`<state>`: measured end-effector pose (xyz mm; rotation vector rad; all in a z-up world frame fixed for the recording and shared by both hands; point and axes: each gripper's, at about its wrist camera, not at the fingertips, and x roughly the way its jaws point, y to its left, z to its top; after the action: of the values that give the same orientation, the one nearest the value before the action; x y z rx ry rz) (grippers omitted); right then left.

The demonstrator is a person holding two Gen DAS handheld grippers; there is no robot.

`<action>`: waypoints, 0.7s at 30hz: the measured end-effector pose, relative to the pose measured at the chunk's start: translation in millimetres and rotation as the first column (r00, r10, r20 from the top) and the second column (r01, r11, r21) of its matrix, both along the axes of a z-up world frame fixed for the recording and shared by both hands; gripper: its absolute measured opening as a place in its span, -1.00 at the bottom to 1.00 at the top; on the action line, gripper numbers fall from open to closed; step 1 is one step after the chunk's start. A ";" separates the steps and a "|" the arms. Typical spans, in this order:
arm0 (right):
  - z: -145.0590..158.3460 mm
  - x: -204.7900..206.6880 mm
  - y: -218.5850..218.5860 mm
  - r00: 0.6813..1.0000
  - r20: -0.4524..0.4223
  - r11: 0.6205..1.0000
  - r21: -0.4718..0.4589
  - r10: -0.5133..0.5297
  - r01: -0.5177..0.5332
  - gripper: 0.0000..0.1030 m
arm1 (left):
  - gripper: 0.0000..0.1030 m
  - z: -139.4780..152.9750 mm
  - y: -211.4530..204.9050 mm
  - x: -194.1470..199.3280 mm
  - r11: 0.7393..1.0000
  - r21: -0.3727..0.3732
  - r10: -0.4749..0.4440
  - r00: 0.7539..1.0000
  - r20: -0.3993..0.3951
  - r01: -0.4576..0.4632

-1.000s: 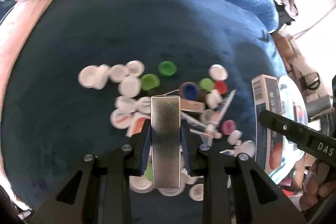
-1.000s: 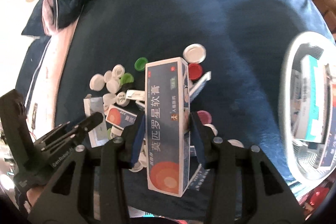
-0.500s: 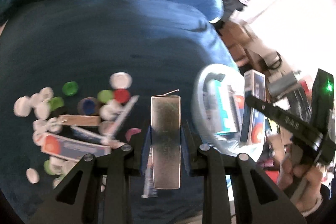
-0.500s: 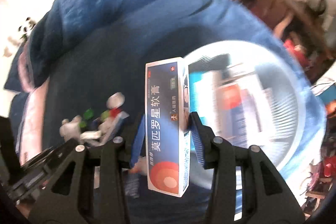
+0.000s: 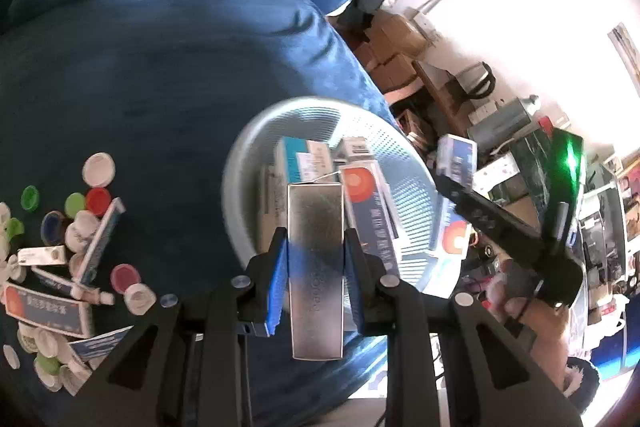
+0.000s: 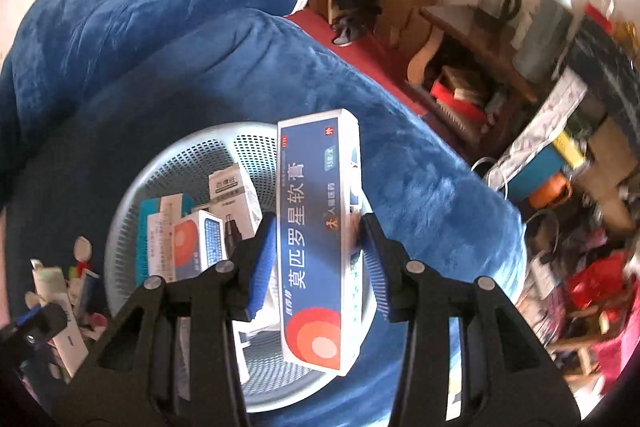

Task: Organize objects
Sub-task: 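Carry both boxes over the basket and open both grippers to drop them, then withdraw both open grippers from the basket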

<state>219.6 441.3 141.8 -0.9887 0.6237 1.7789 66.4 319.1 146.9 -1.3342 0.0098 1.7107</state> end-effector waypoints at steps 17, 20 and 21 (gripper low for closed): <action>11.0 52.3 12.7 0.942 -0.264 0.977 -0.106 -0.207 0.185 0.38 | -0.48 -4.3 52.1 23.4 1.000 -0.011 -0.017 0.999 0.037 0.018; 10.5 46.2 10.9 0.950 -0.256 0.982 -0.104 -0.179 0.157 0.38 | -0.48 -9.6 51.1 16.2 0.998 -0.063 0.025 1.000 0.007 -0.025; 11.1 43.4 9.9 0.953 -0.252 0.984 -0.102 -0.168 0.147 0.38 | -0.48 -12.1 49.6 12.5 0.997 -0.070 0.037 0.999 0.009 -0.036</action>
<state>263.1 451.2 152.9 -0.7411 0.9214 1.7643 78.9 368.7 134.8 -1.4027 0.0396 1.7482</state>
